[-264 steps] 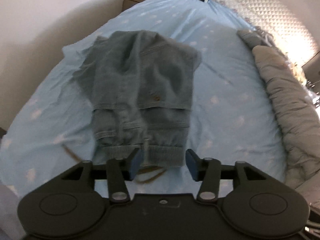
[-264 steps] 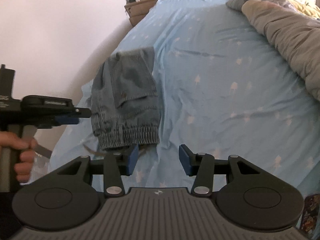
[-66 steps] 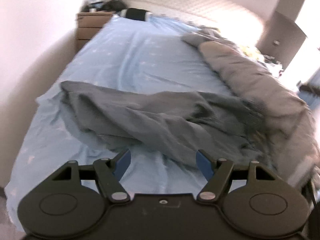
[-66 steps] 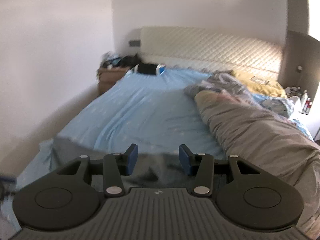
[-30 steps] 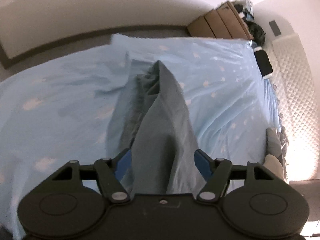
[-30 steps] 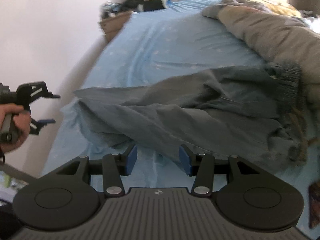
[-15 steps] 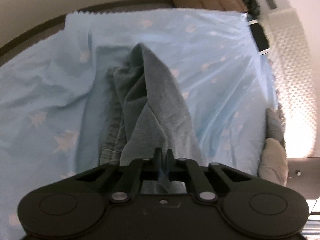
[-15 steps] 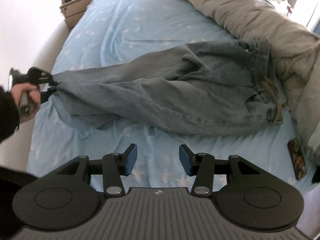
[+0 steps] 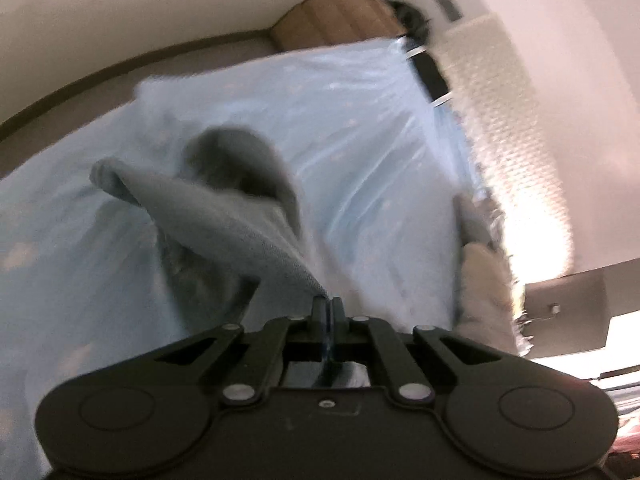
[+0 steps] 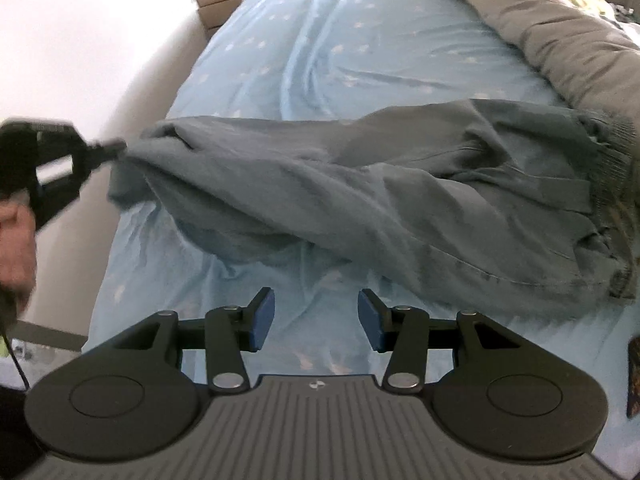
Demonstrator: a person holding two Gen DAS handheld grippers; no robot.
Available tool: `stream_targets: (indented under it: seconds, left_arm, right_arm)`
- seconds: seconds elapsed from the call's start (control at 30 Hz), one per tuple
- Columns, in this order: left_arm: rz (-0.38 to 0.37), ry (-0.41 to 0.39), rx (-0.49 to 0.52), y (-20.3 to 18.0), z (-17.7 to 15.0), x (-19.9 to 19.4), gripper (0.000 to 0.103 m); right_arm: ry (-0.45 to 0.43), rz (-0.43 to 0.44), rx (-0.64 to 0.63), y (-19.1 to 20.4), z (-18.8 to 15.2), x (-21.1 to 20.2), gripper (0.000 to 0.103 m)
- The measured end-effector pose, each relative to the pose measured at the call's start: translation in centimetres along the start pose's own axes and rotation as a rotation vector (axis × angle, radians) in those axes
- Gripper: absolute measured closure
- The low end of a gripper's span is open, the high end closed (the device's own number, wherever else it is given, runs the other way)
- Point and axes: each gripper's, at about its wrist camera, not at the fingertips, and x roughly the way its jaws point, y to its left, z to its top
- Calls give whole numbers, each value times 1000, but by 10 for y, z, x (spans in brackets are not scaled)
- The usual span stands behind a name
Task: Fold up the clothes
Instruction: 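Pull the held leg away from the waistband with the left tool to straighten it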
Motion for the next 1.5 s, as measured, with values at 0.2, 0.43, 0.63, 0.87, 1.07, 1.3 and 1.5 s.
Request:
stream_targets:
  seconds: [0.2, 0.43, 0.63, 0.87, 1.07, 1.3, 1.5]
  left_arm:
    - [66, 85, -261, 67, -21, 15, 101]
    - [56, 69, -398, 97, -1, 16, 50]
    - [31, 14, -450, 114, 46, 30, 37]
    - [-9, -36, -591, 136, 102, 82, 56]
    - [-9, -123, -466, 97, 123, 75, 100]
    - [-205, -282, -302, 16, 131, 7, 101]
    - [-314, -339, -55, -13, 116, -50, 100]
  right_arm:
    - [38, 17, -21, -2, -6, 3, 54]
    - [56, -28, 51, -11, -21, -1, 54]
    - [53, -73, 85, -10, -35, -10, 54]
    - [55, -133, 138, -16, -54, -24, 54]
    - [44, -120, 156, -18, -57, -26, 54]
    - [37, -20, 173, -27, -51, -13, 54]
    - [24, 45, 162, -29, -40, -8, 54]
